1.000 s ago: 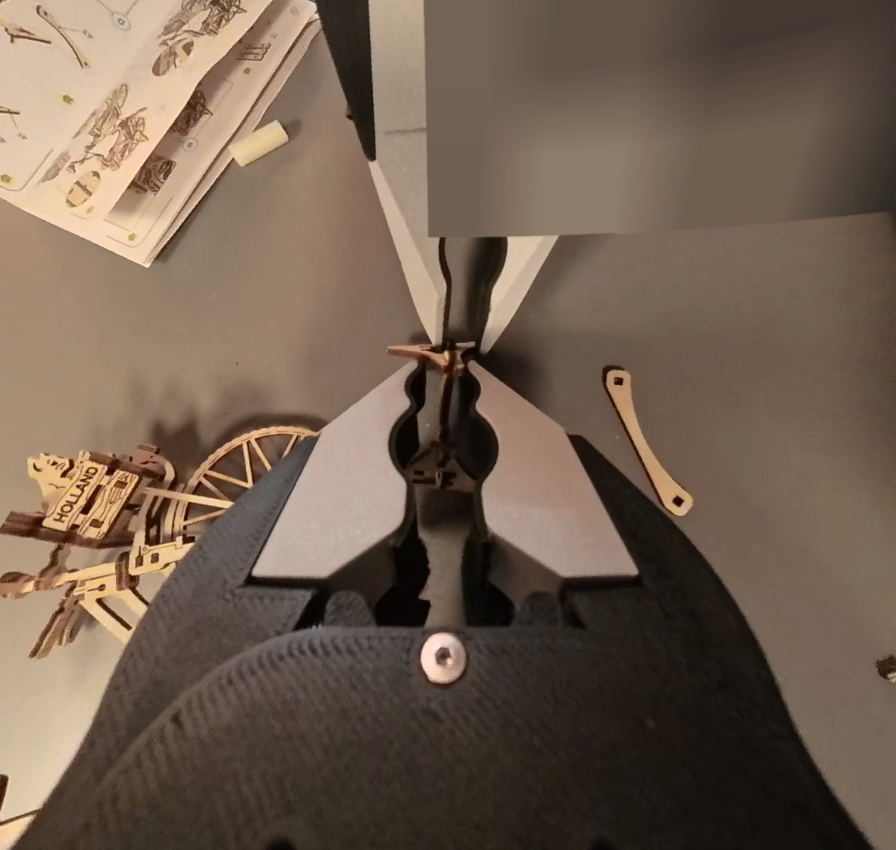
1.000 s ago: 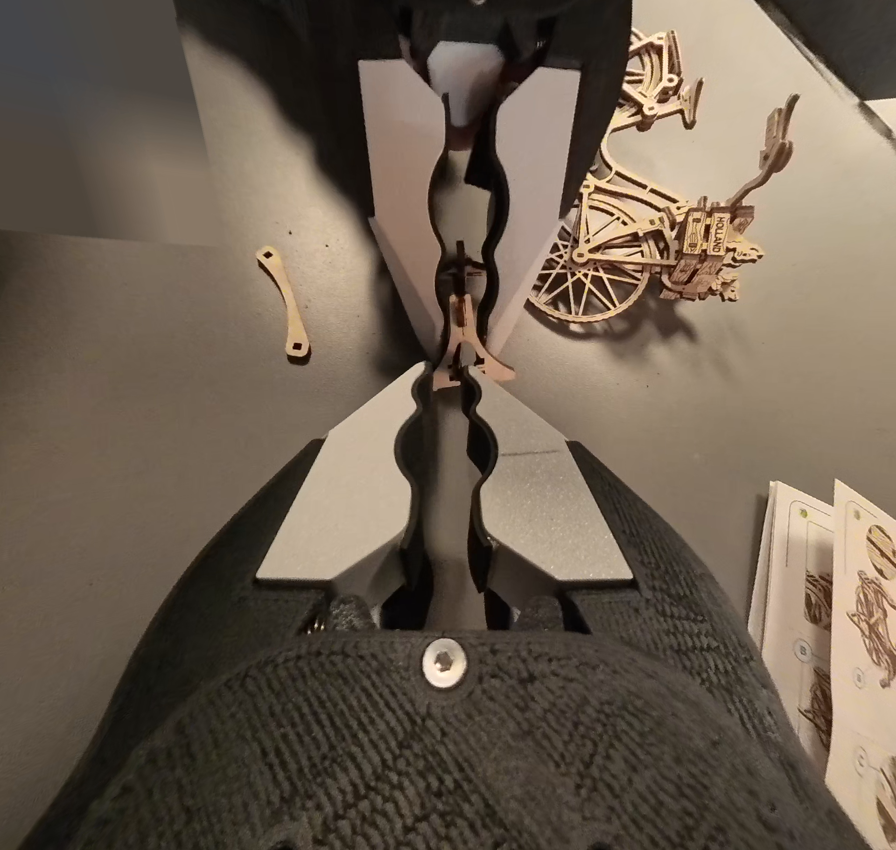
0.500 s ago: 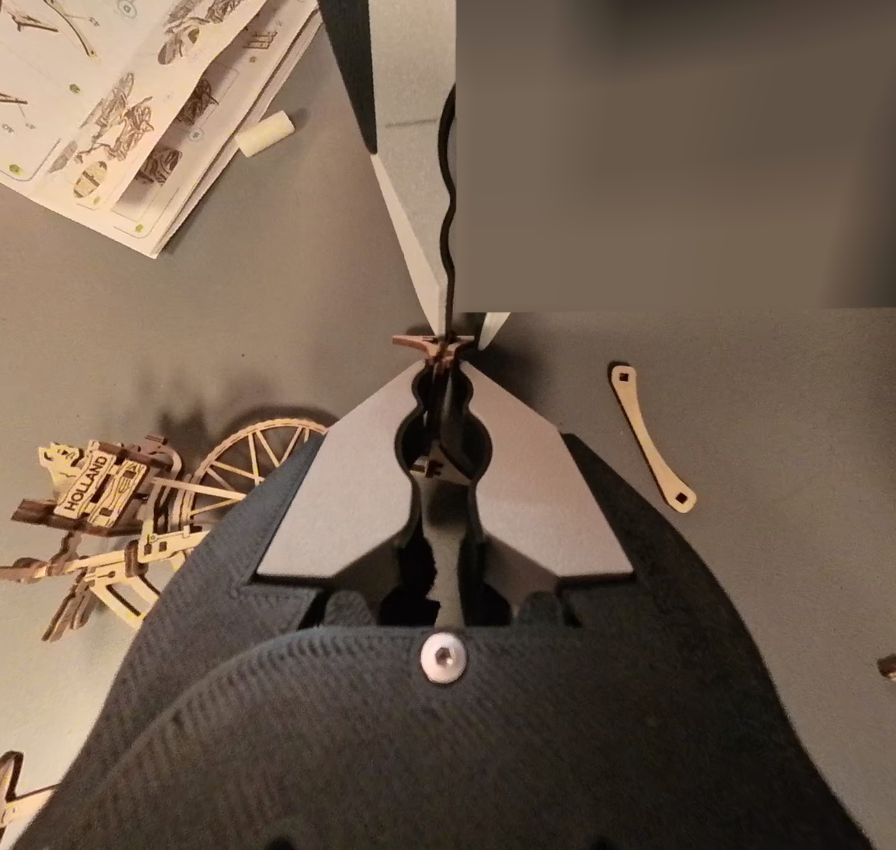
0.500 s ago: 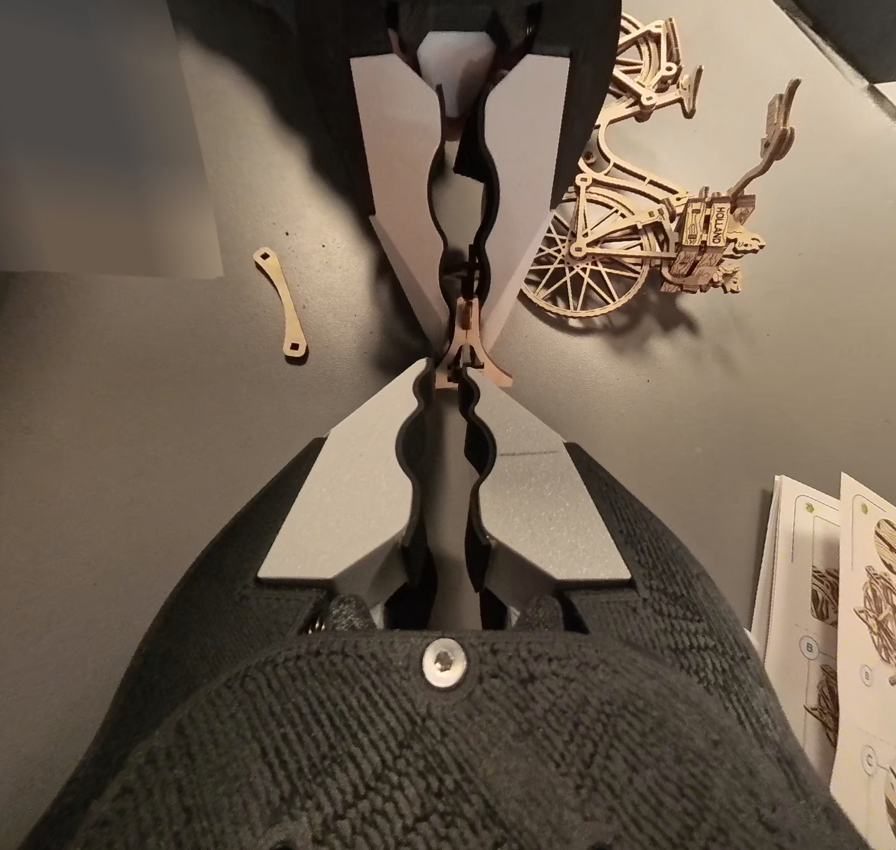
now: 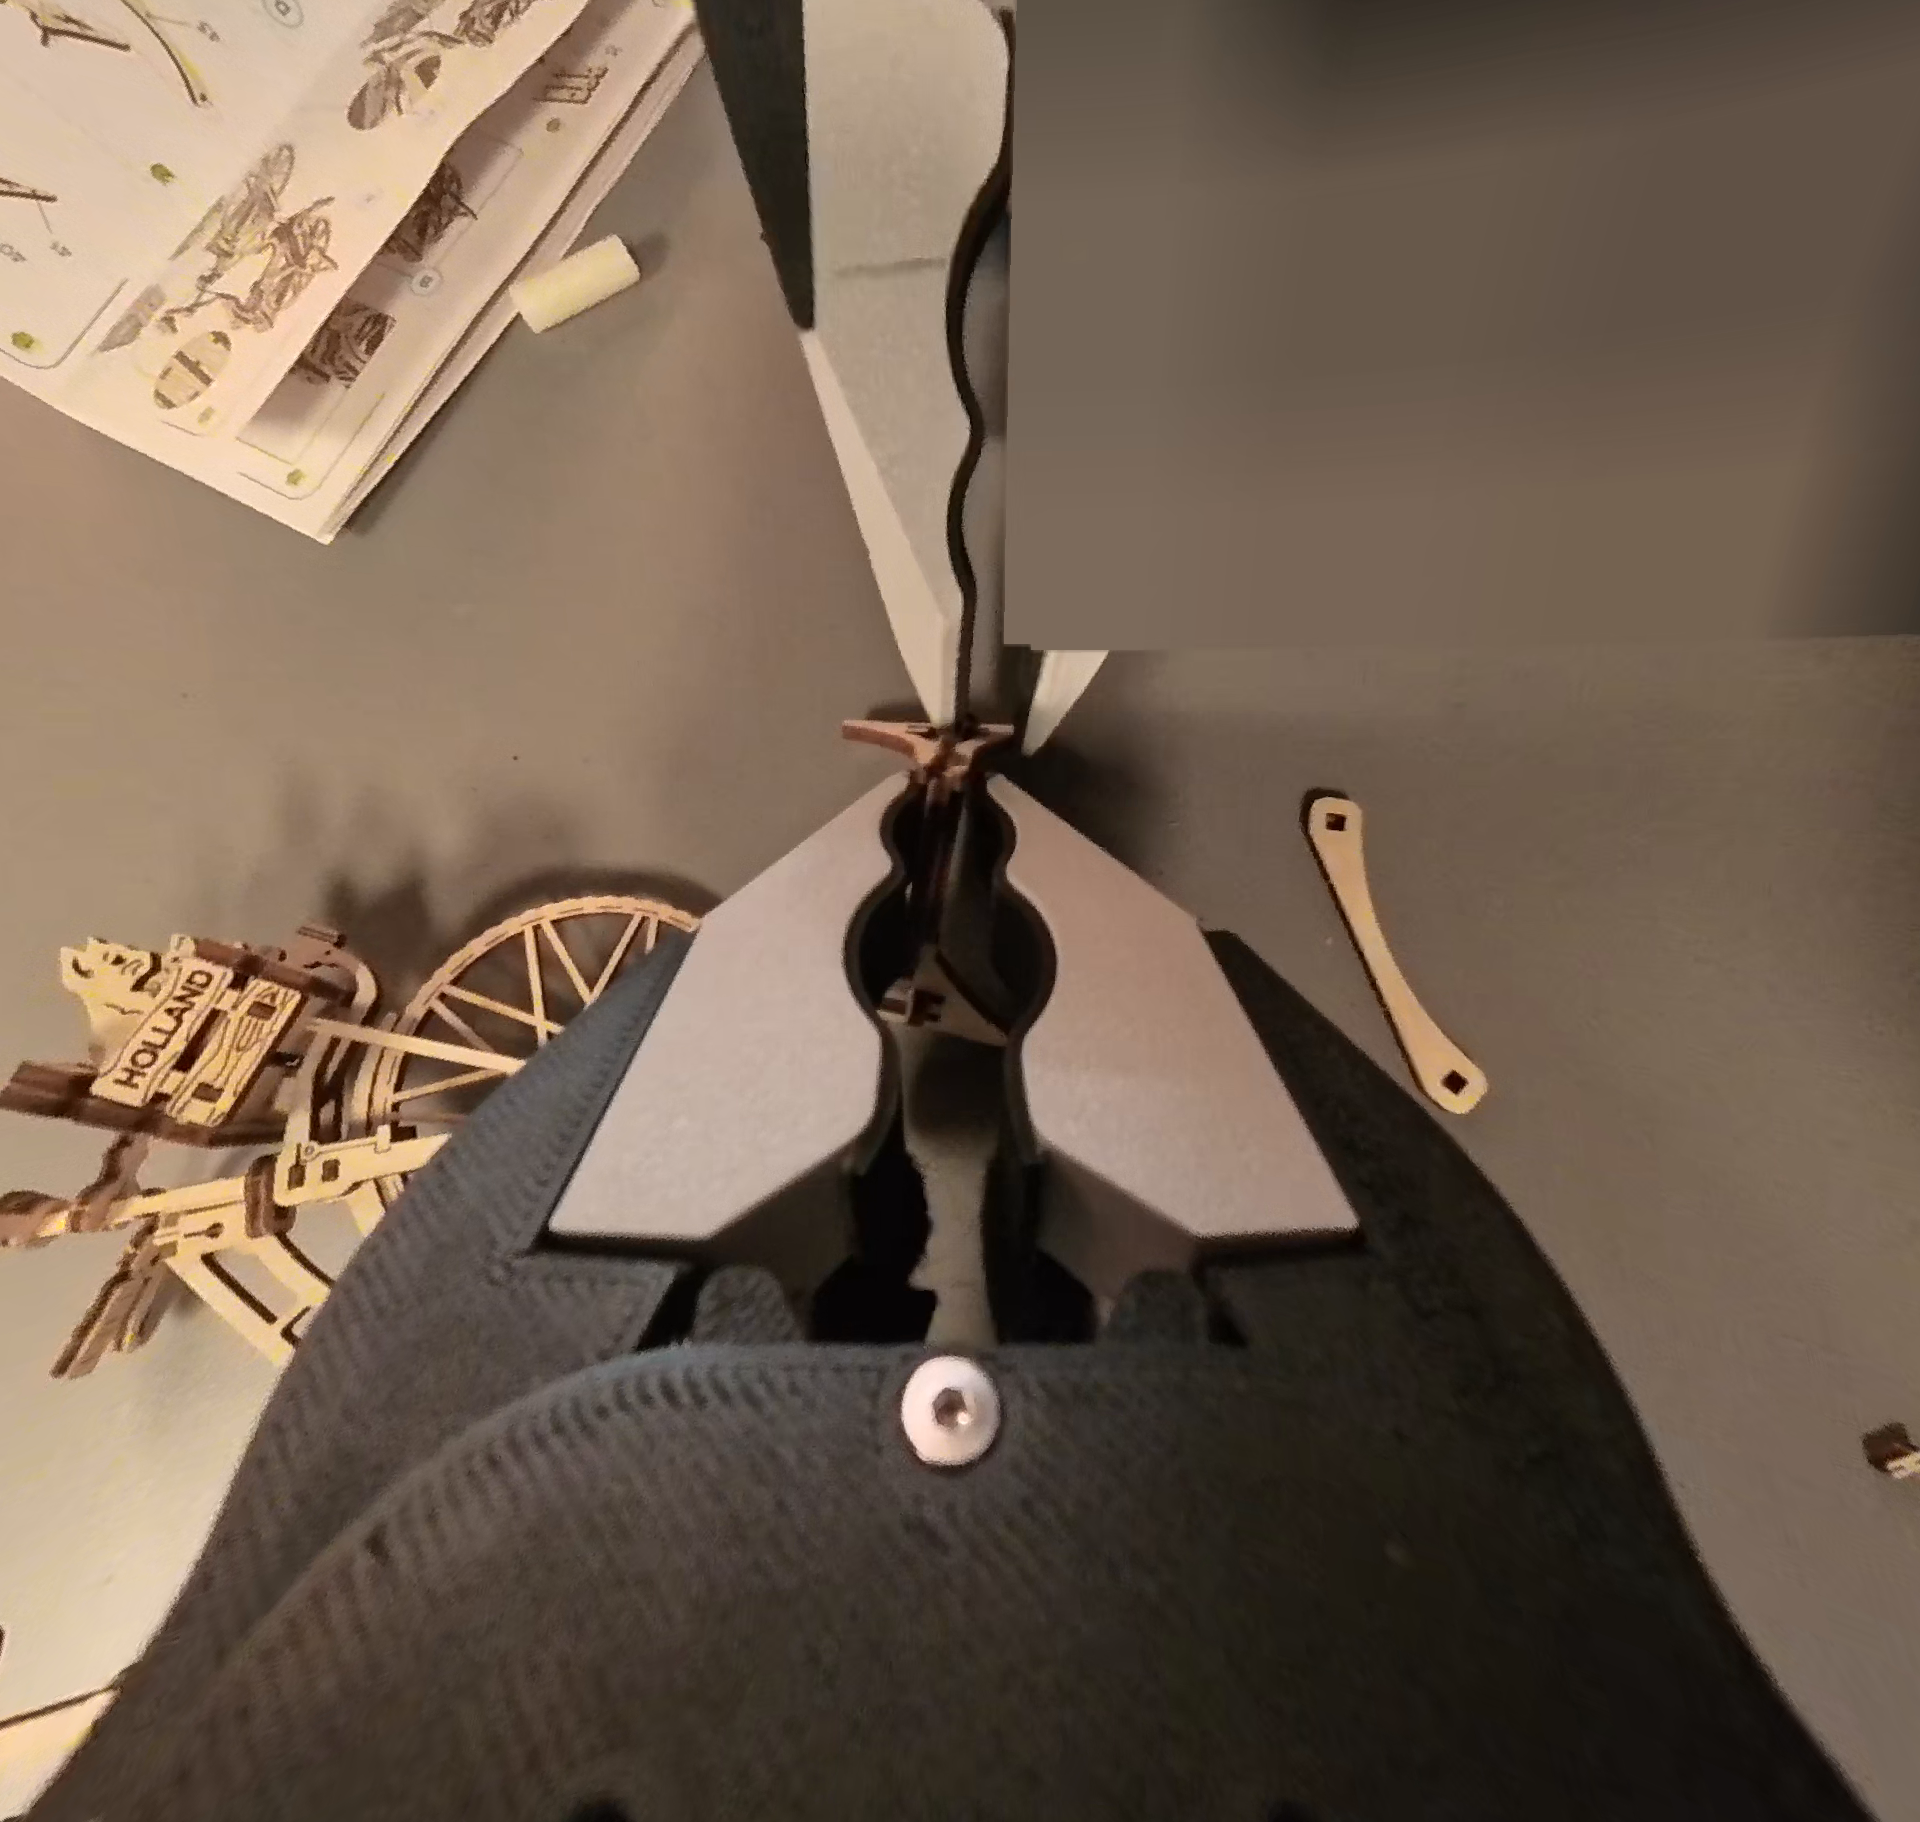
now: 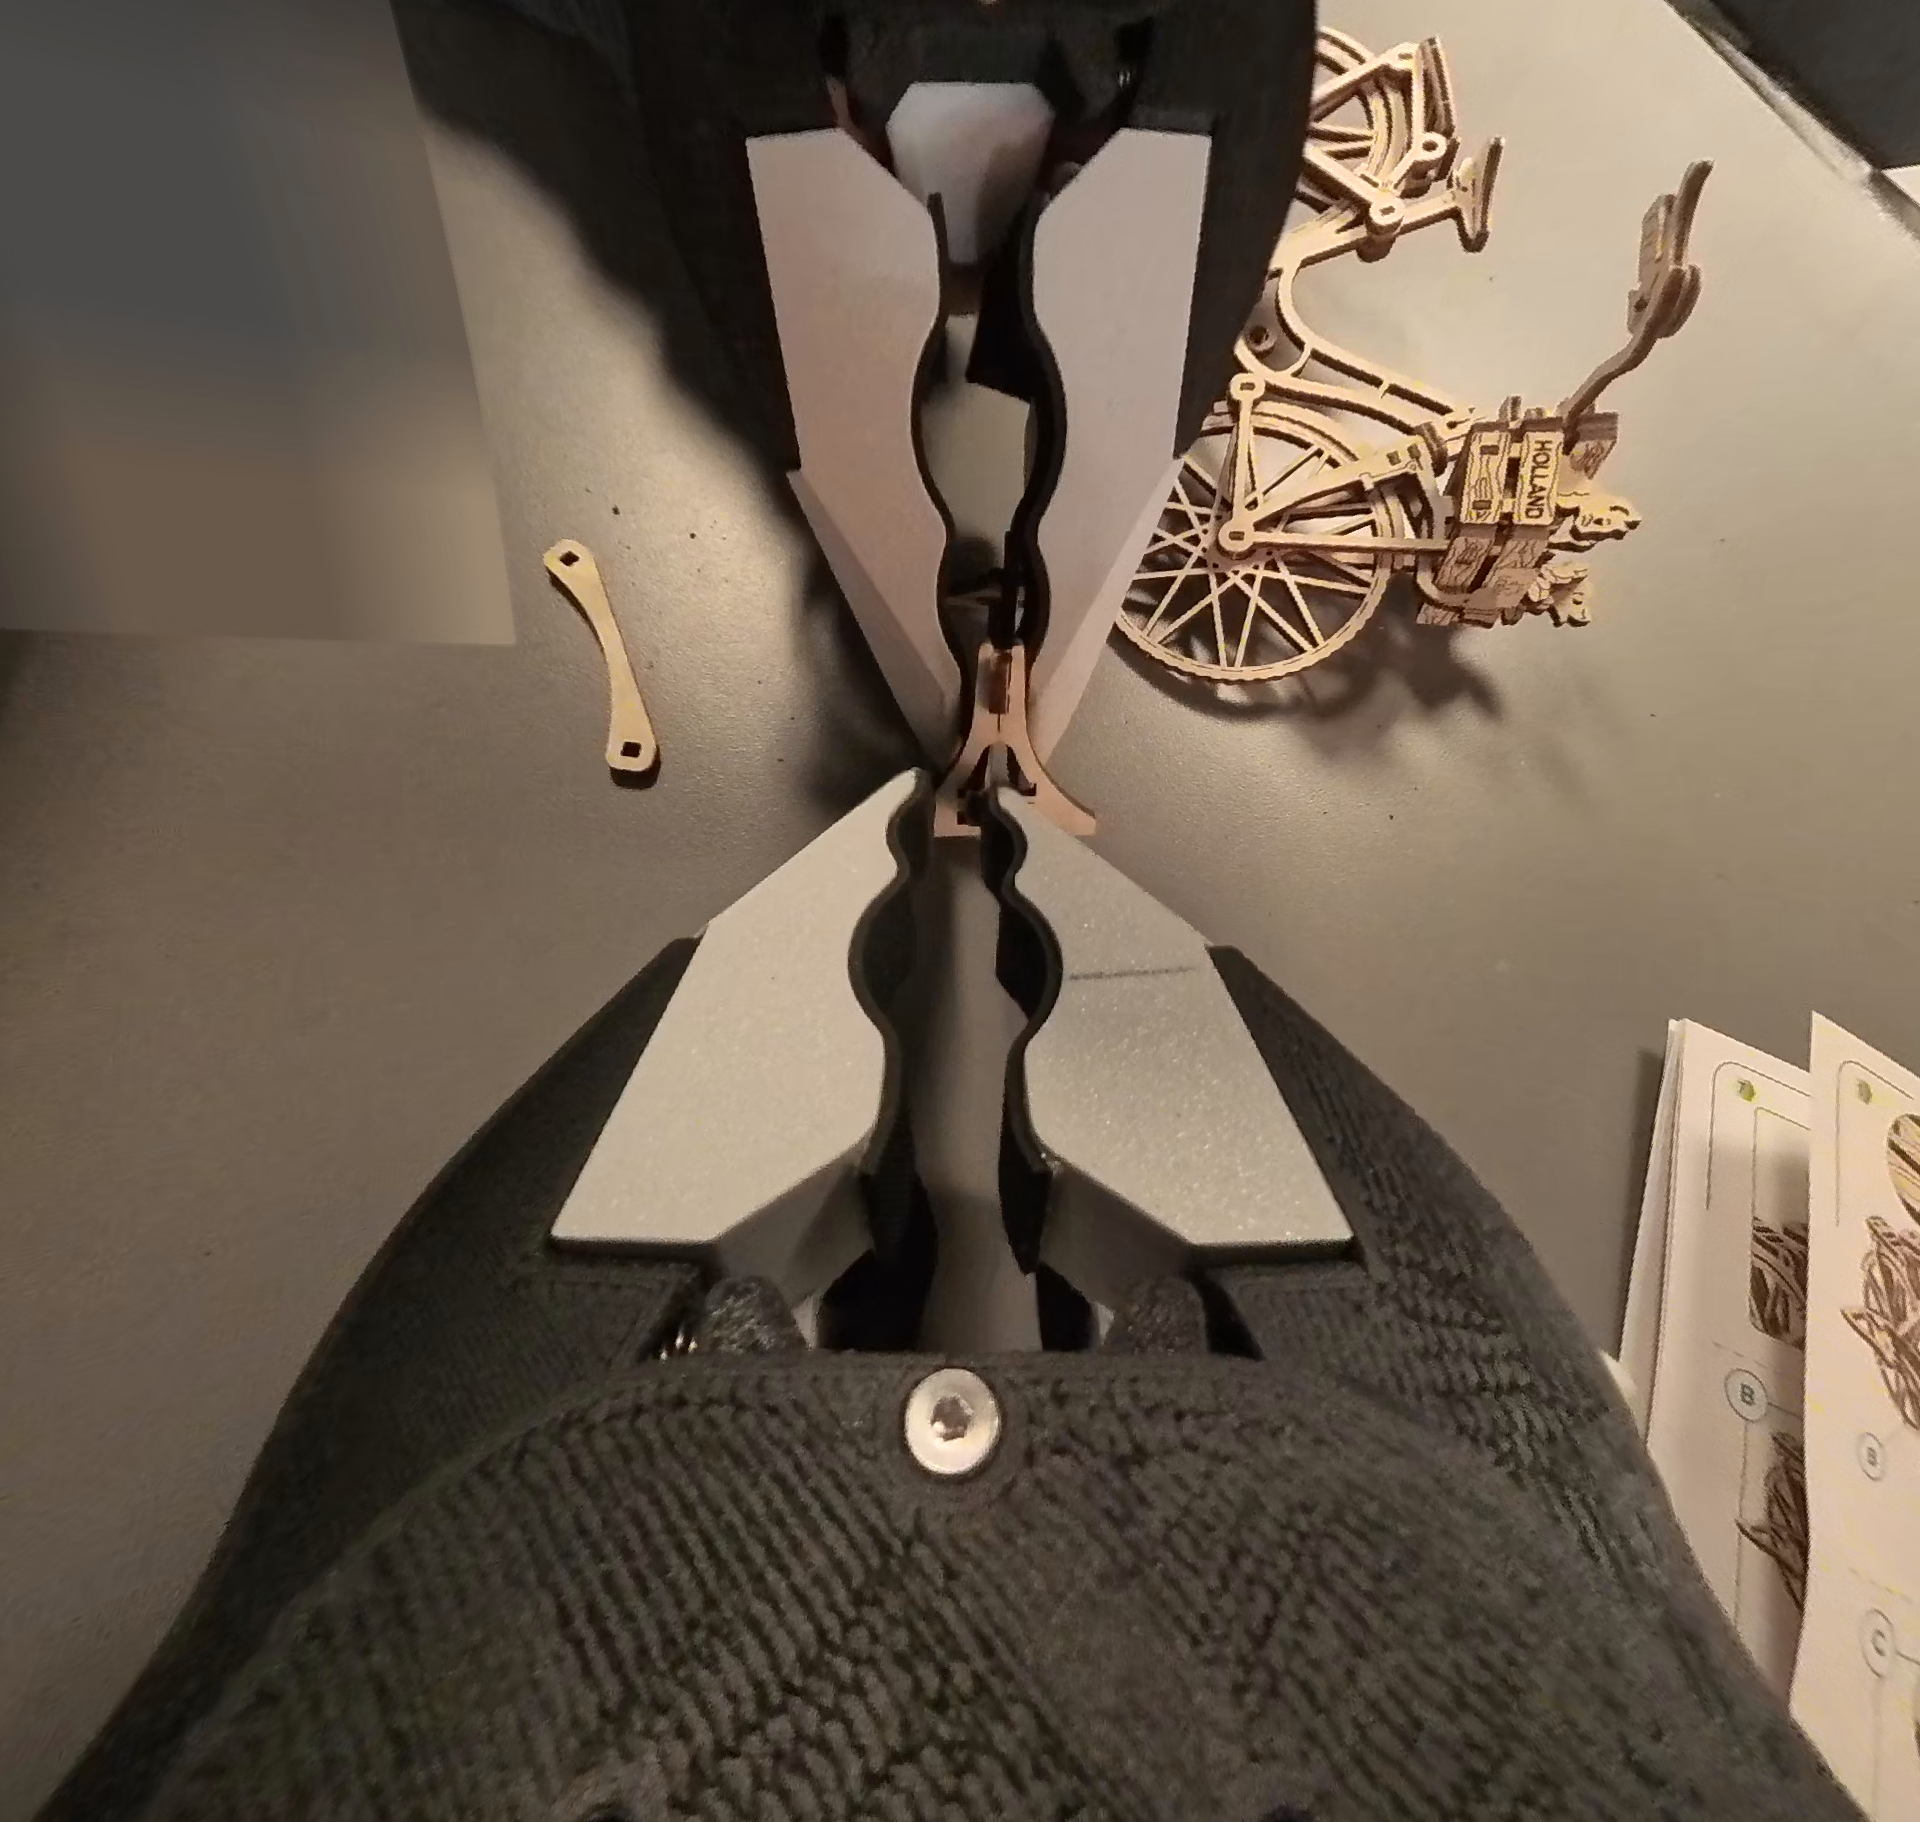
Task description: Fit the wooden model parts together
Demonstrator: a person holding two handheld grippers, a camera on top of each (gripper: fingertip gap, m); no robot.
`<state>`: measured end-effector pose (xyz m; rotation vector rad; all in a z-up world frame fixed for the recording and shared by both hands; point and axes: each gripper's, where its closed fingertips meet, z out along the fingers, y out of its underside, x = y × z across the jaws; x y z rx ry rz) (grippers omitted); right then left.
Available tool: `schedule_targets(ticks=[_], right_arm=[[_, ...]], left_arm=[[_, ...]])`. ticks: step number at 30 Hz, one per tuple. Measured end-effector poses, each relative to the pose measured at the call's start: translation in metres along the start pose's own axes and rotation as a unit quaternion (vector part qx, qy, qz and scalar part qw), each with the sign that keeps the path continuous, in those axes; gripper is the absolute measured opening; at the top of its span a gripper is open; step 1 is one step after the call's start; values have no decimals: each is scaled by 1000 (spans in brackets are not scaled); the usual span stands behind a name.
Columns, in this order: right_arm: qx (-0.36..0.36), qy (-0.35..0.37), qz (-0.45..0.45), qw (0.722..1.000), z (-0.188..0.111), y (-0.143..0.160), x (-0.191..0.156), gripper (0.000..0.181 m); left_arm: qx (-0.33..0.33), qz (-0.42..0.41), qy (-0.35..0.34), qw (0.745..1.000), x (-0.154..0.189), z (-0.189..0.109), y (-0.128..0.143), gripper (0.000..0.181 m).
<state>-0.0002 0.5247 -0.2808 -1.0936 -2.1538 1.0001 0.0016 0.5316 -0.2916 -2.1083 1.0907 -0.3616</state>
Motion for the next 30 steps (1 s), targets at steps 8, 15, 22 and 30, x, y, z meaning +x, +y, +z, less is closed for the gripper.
schedule_targets(ticks=[8,15,22,30], right_arm=[[17,9,3,1000,-6,-2,4,39],[114,52,-44,991,-20,-28,10,47],[29,34,-68,997,13,-19,4,58],[1,-3,-41,999,26,-18,7,50]], left_arm=[[9,-39,0,999,0,-5,3,44],[56,-52,-48,996,-1,-38,10,48],[39,-31,-47,998,5,-36,29,38],[57,-8,-61,997,0,-37,25,29]])
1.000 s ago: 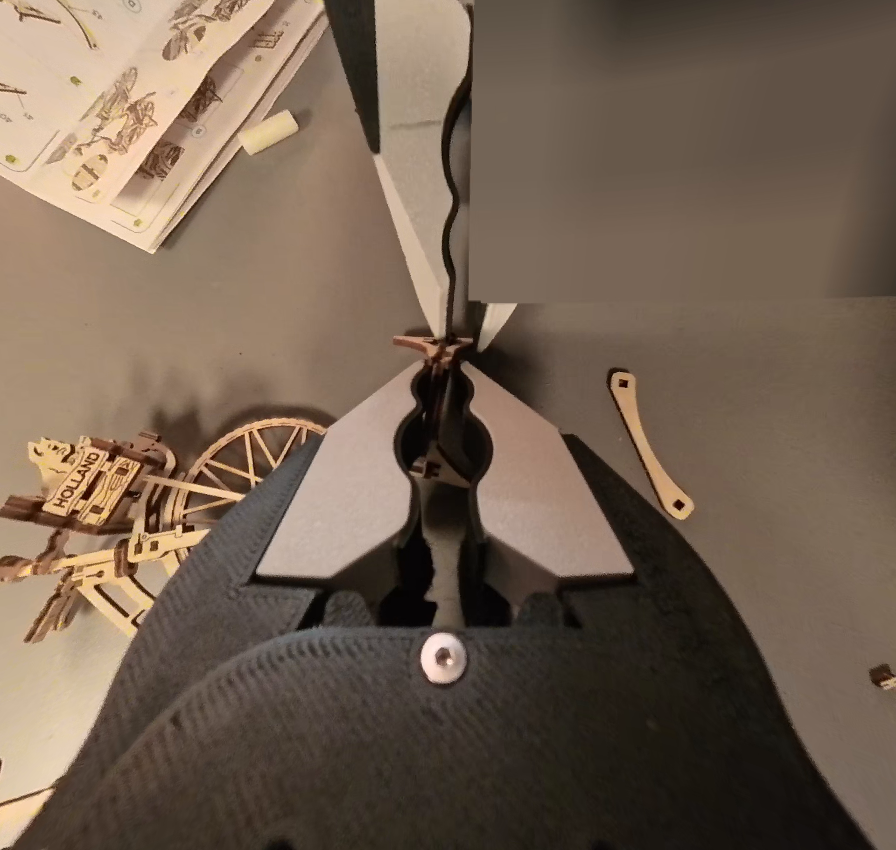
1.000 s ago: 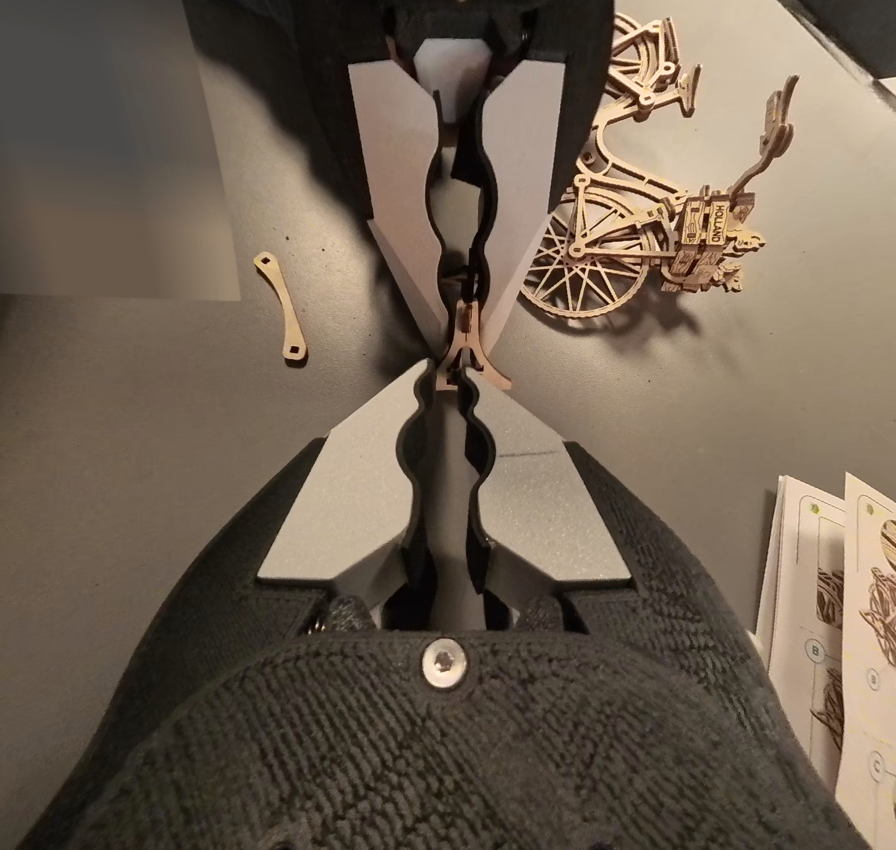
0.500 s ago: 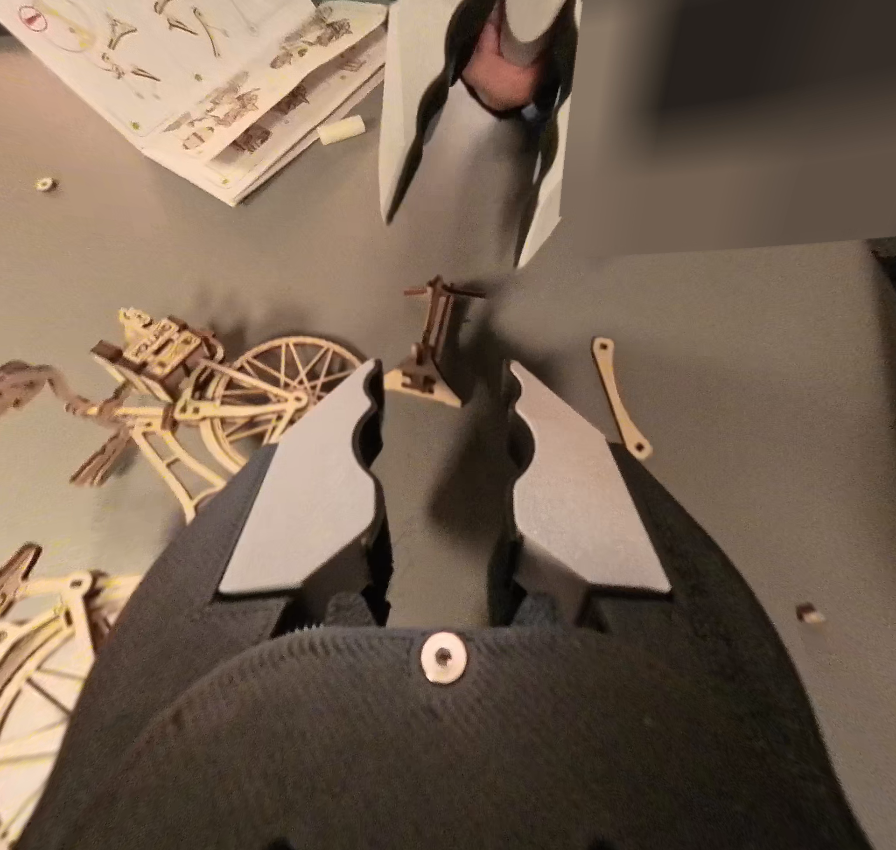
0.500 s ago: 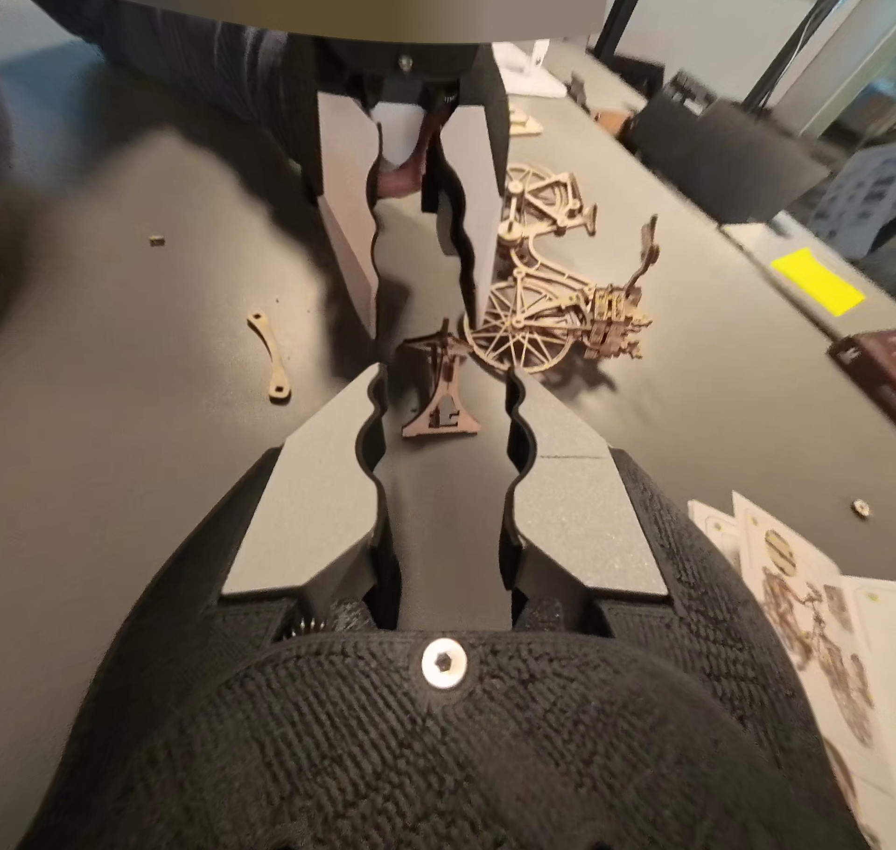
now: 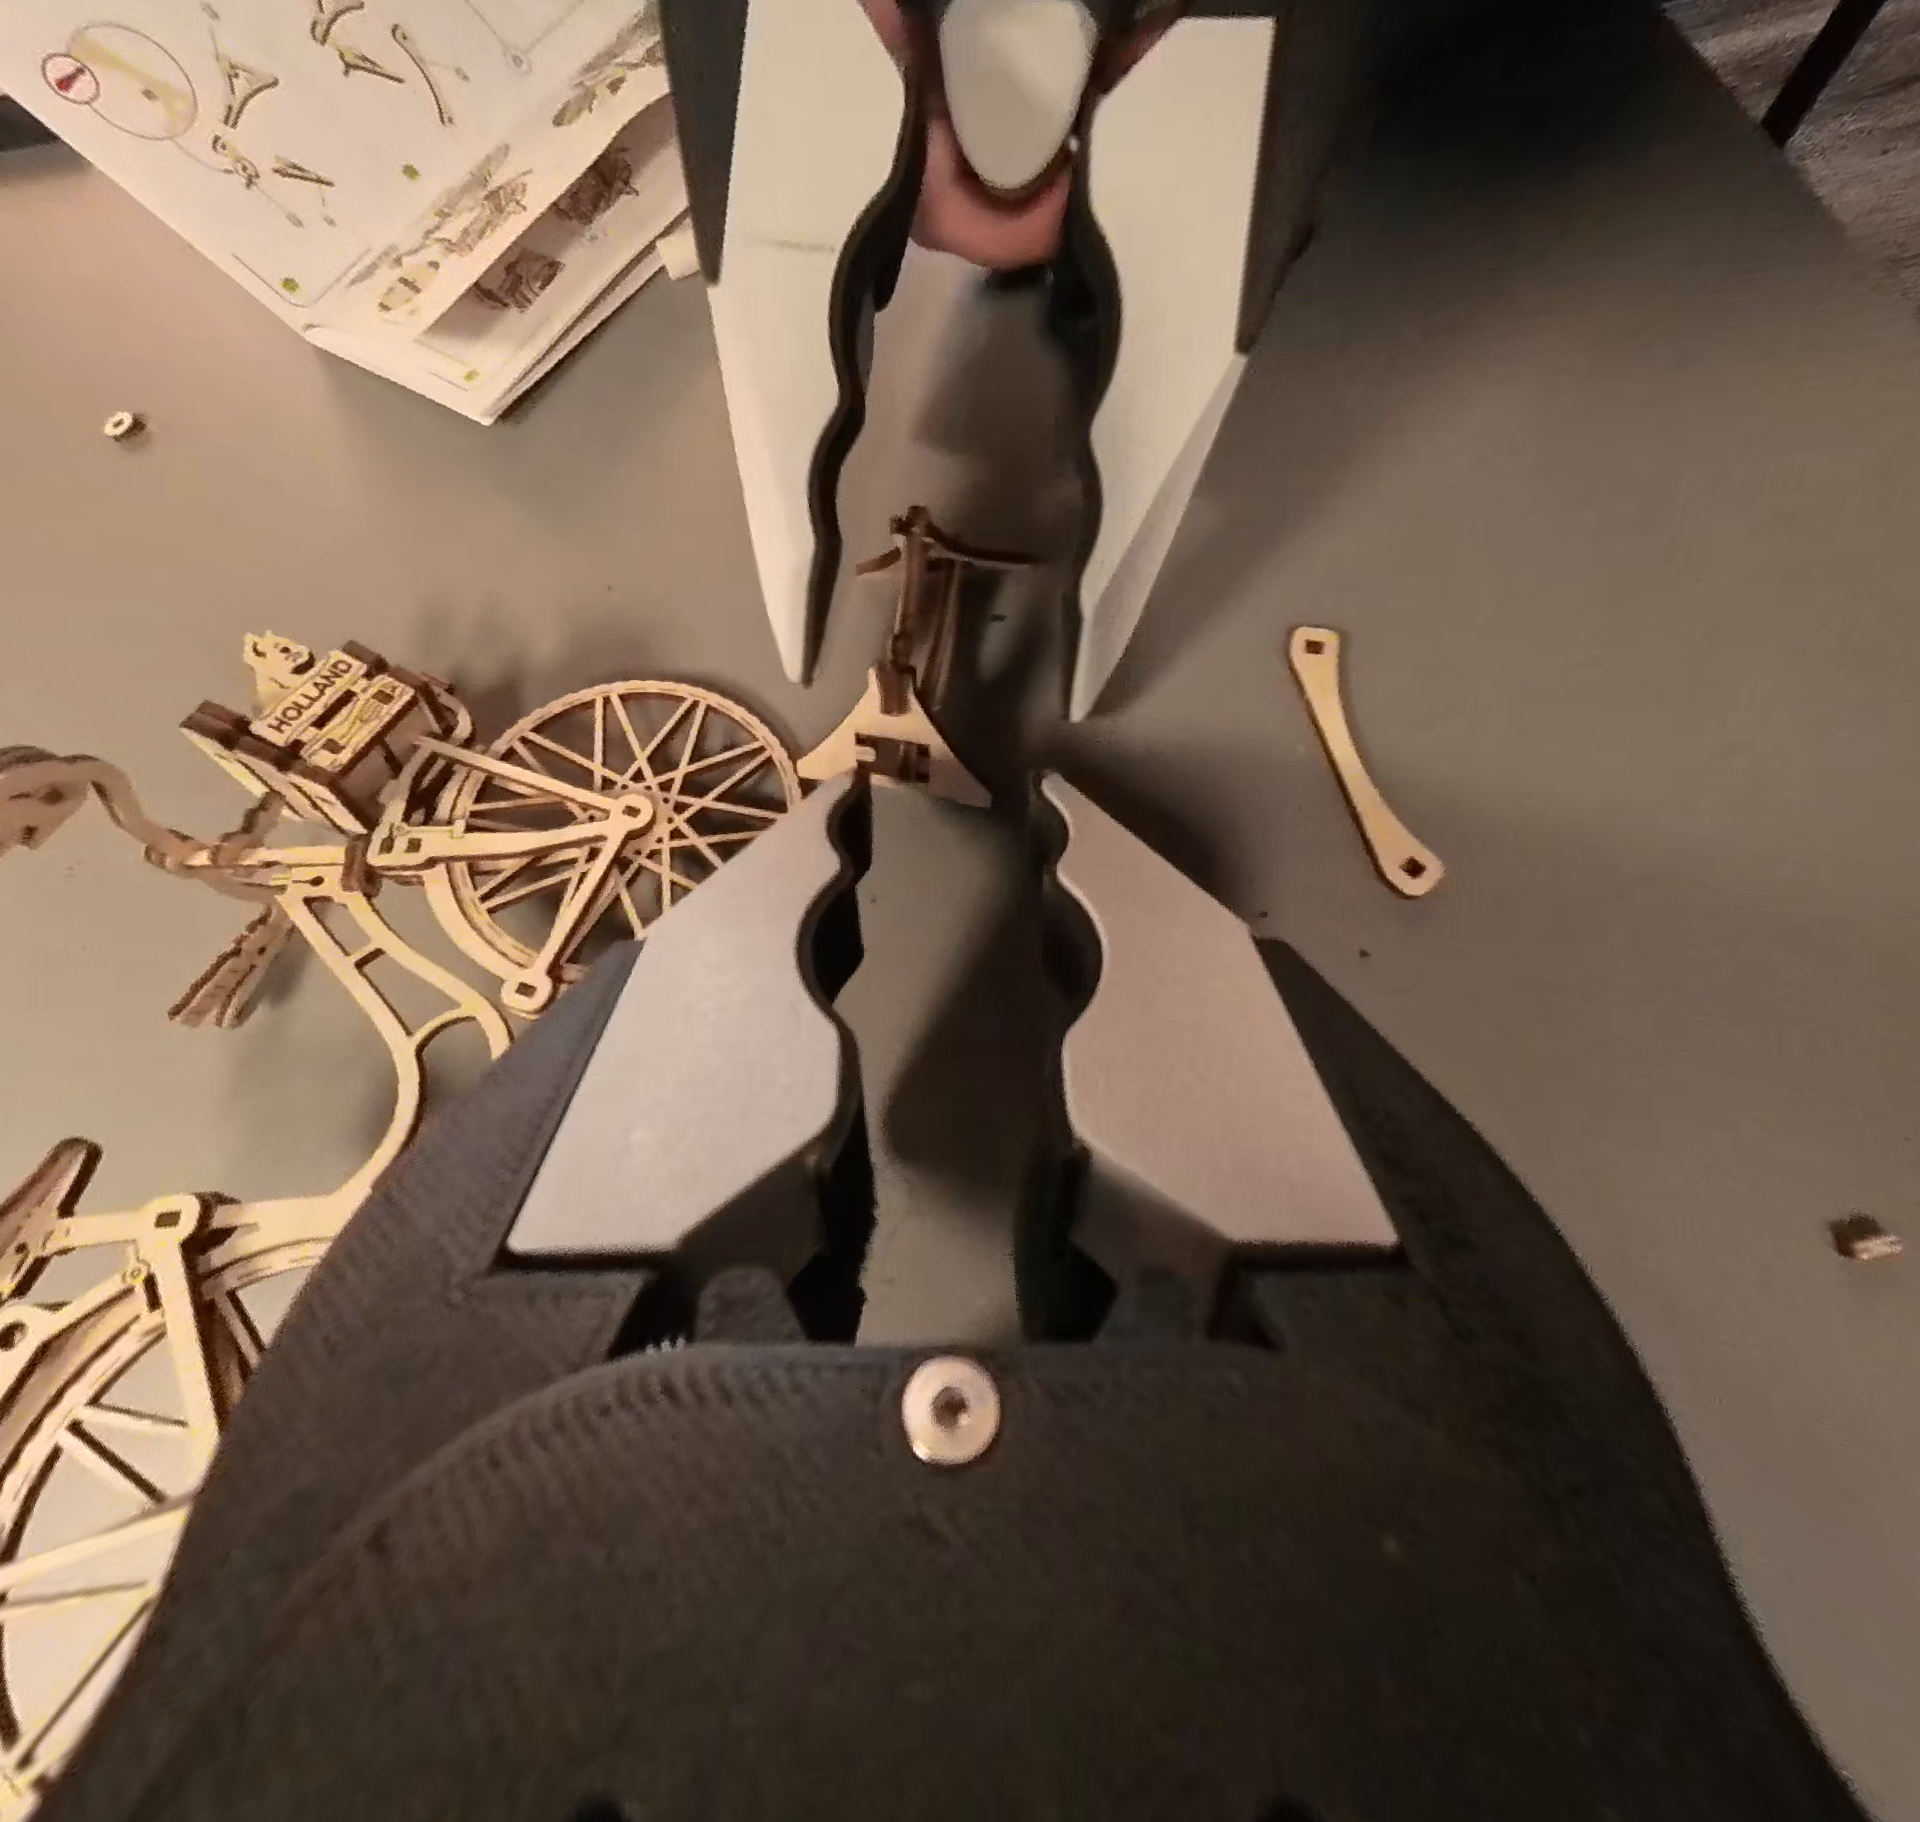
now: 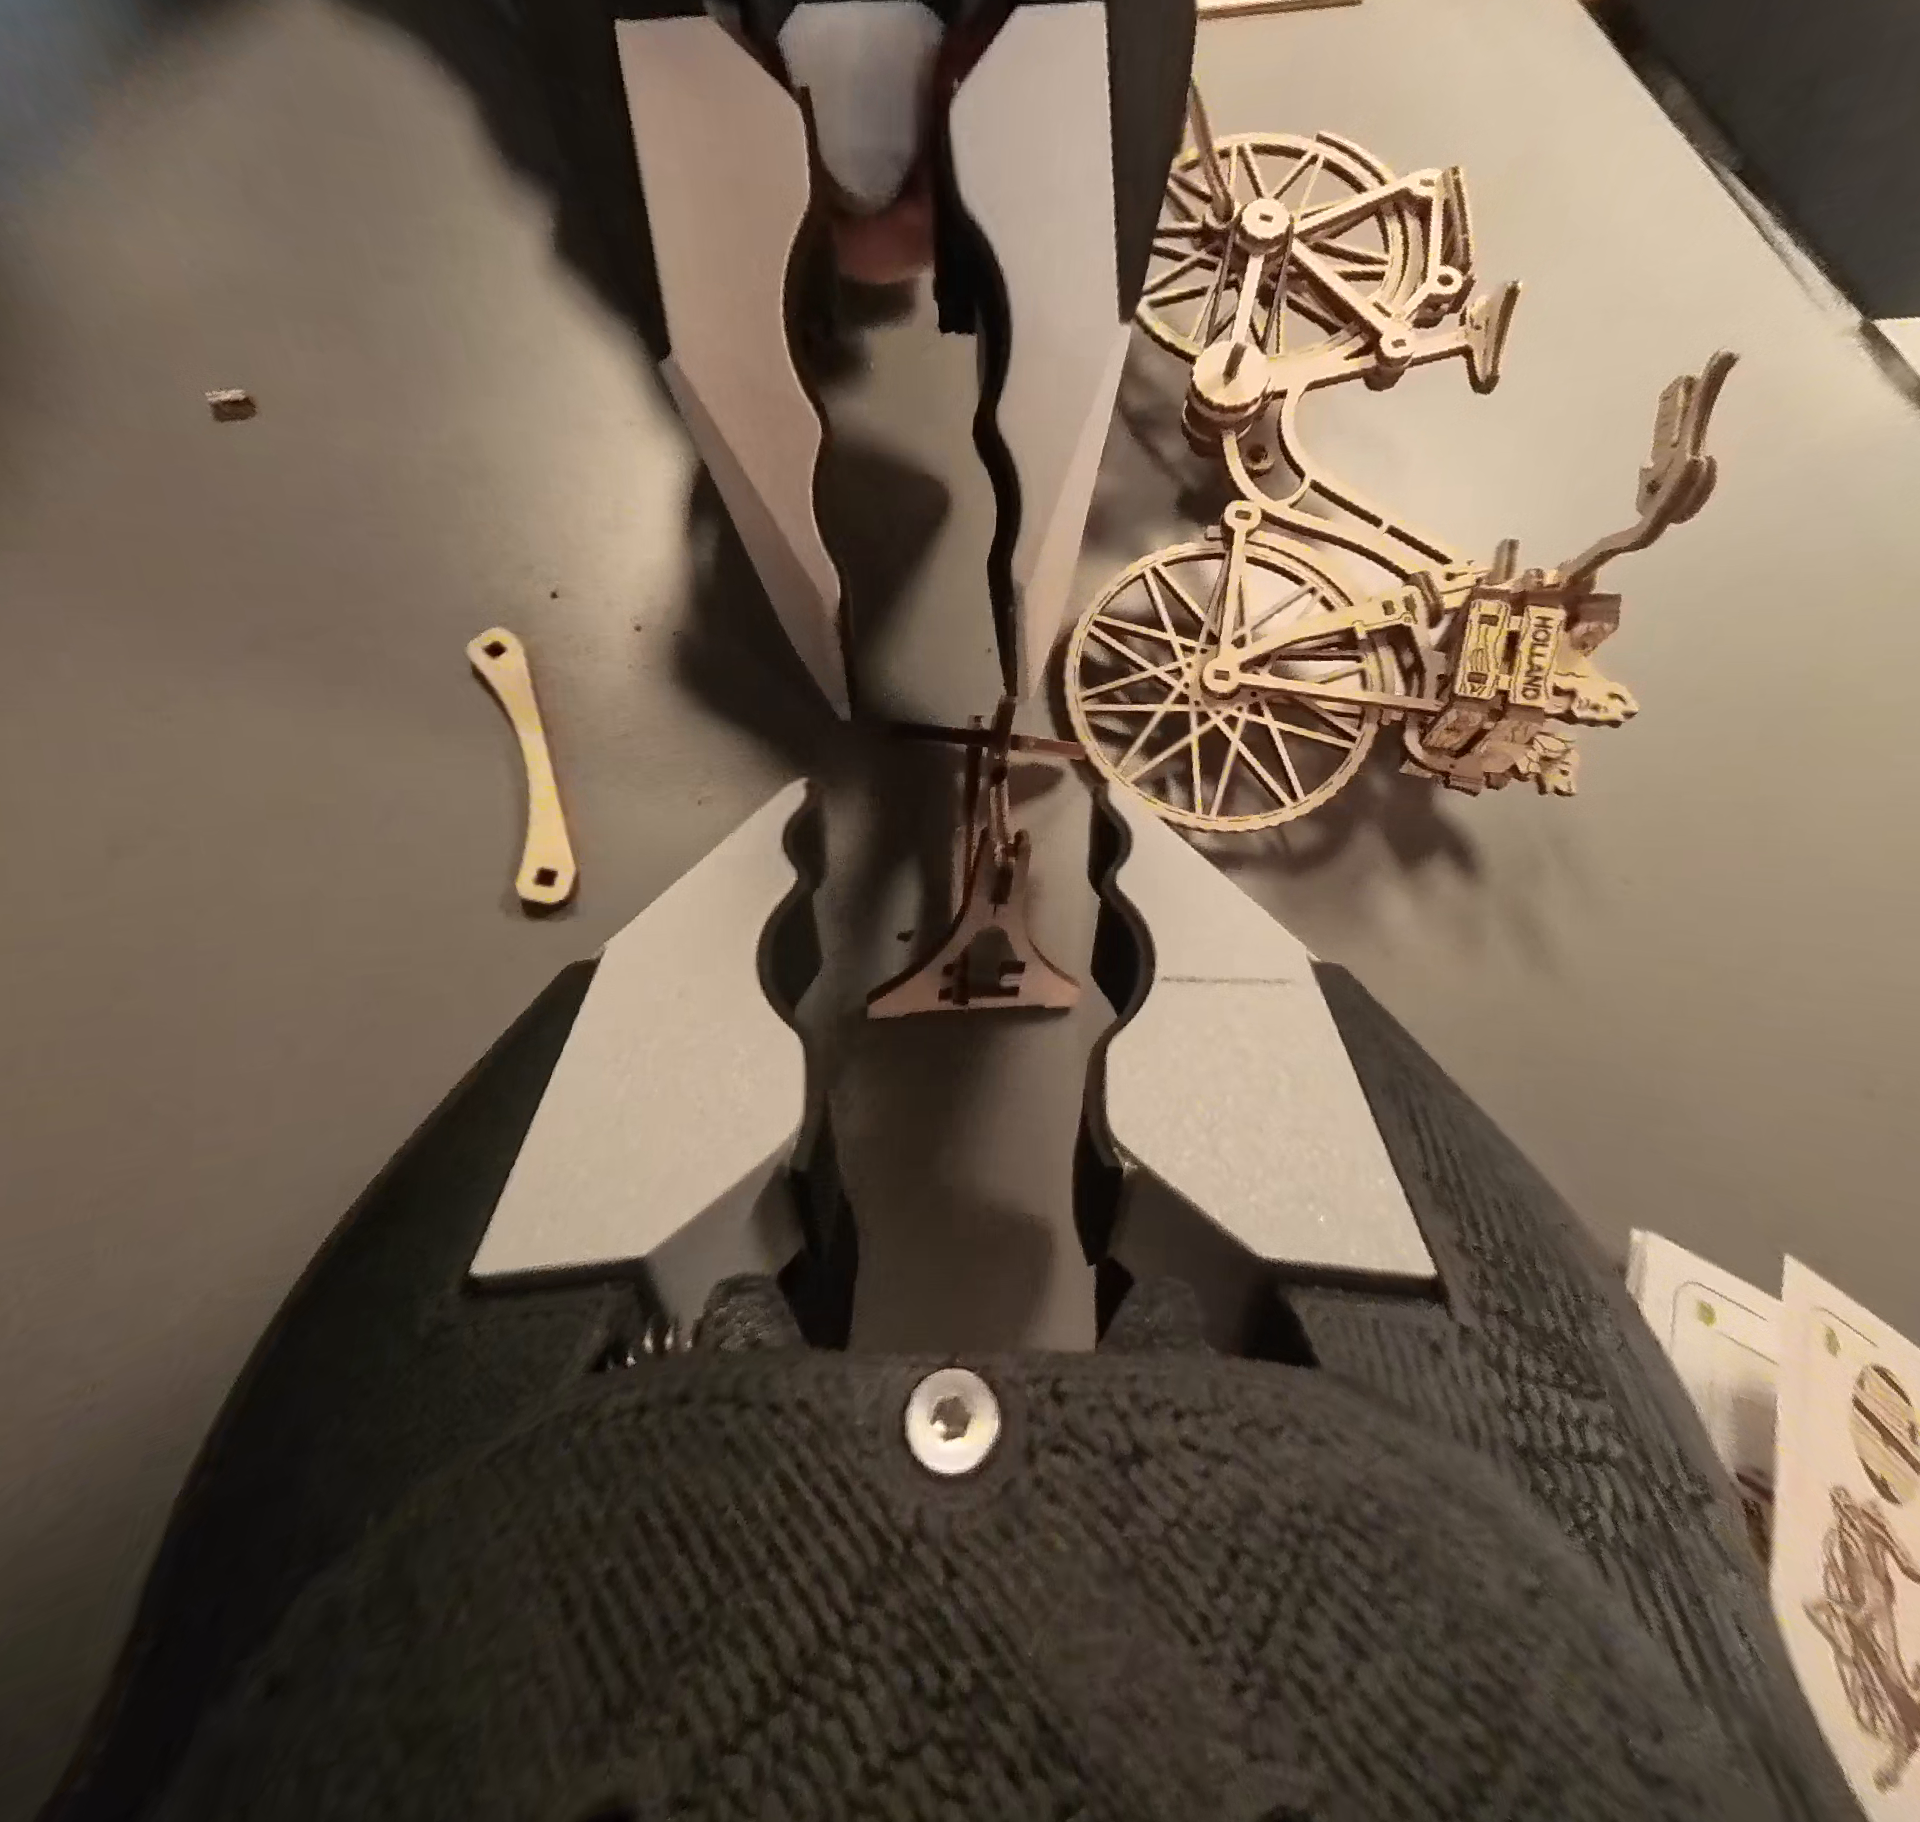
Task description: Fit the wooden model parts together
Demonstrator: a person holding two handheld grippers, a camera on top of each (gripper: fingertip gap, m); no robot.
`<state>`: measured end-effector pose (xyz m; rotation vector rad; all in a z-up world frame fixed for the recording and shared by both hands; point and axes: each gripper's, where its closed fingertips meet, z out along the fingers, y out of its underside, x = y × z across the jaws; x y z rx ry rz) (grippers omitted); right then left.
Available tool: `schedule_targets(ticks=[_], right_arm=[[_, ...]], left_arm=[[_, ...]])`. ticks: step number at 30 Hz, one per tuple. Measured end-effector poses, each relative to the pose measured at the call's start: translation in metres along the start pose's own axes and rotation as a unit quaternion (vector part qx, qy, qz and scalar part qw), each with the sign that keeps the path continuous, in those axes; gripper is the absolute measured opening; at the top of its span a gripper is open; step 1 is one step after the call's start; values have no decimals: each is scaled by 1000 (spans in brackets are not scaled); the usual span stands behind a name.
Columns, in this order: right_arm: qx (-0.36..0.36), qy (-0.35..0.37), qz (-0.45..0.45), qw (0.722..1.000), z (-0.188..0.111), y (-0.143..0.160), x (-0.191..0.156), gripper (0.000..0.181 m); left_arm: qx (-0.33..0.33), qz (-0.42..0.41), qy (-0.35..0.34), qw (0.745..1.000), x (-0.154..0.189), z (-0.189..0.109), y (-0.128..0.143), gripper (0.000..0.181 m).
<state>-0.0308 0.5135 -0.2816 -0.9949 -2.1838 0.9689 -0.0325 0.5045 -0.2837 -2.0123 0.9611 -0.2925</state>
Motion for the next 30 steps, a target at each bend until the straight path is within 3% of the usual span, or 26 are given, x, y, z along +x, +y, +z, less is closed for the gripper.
schedule_targets(ticks=[21,30], right_arm=[[-16,-12,13,1000,5,3,1,5],[-16,-13,23,1000,5,3,2,1]], left_arm=[[-11,10,7,1000,-1,5,2,18],[-13,-13,-9,1000,-9,6,2,33]])
